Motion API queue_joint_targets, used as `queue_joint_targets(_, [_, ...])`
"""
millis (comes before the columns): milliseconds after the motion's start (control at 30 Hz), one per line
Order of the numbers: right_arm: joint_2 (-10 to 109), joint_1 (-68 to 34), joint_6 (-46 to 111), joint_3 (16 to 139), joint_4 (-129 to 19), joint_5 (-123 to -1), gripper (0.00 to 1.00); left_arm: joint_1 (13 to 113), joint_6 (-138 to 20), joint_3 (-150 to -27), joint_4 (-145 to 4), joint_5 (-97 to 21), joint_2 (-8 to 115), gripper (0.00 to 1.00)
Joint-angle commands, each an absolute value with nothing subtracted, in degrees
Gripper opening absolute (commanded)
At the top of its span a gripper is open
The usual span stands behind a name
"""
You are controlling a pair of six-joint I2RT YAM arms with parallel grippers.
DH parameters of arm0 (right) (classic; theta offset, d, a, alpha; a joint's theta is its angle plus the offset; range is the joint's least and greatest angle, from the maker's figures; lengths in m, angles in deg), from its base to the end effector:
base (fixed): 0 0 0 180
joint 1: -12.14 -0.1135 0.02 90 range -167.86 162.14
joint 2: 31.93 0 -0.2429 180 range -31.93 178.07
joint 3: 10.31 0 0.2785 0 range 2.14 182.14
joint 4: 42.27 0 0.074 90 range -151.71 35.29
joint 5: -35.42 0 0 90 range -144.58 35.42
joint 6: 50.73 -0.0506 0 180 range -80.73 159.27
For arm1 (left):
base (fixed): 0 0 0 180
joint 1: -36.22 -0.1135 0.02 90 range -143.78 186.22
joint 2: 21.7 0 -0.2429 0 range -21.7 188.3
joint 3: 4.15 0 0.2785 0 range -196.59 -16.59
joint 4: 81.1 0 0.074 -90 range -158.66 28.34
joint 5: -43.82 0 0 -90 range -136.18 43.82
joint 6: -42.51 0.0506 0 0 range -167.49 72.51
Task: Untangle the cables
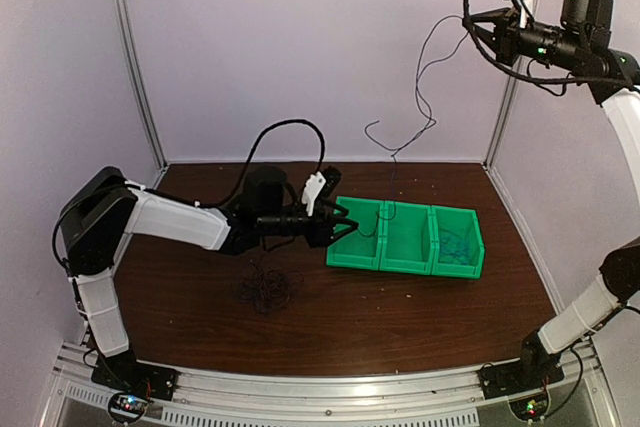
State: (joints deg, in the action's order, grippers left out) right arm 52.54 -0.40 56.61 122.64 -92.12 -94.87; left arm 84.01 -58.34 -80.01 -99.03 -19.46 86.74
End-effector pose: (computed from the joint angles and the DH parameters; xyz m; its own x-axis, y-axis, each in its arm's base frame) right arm 0.2797 0.0957 0.5611 0.2152 -0.1850 -0.9589 -0.7674 0.5752 -0.2832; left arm 0.2834 -0.3462 0.1638 -0.3464 0.1317 -0.9288 0.9048 0.3082 -0.2938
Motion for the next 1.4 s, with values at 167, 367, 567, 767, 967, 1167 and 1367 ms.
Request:
queue_joint_targets(167, [55.8,9.0,47.5,136.2,-84.6,-102.4,0.00,84.2,-61.2,-73.4,-105.6,-25.4,84.5,0.51])
queue_joint_targets(367, [56.4,10.4,47.0,137.8,-84.7,-103.8,0.00,84.2,-62.7,-69.9,-106.3,-27.3,83.1,0.51])
queue_joint_targets(567, [55.6,10.4,47.6,132.8,-85.3,-104.9,0.00,84.2,-63.5,-69.4,-106.5,-27.6,83.0,0.51])
queue_joint_targets(767, [53.8,10.4,47.7,129.2,-84.4,-105.1,0.00,84.2,-63.4,-68.9,-106.2,-28.0,82.9,0.50])
queue_joint_targets(967, [54.2,10.3,45.7,130.2,-82.2,-106.2,0.00,84.2,-63.5,-68.1,-106.1,-28.8,82.9,0.50])
queue_joint_targets(1167, [55.6,10.3,43.8,129.8,-81.2,-108.3,0.00,84.2,-63.7,-67.3,-105.9,-29.8,82.6,0.50])
queue_joint_targets(1367, [55.6,10.4,42.4,131.7,-79.9,-110.9,0.00,84.2,-63.8,-67.3,-106.1,-30.2,83.1,0.50])
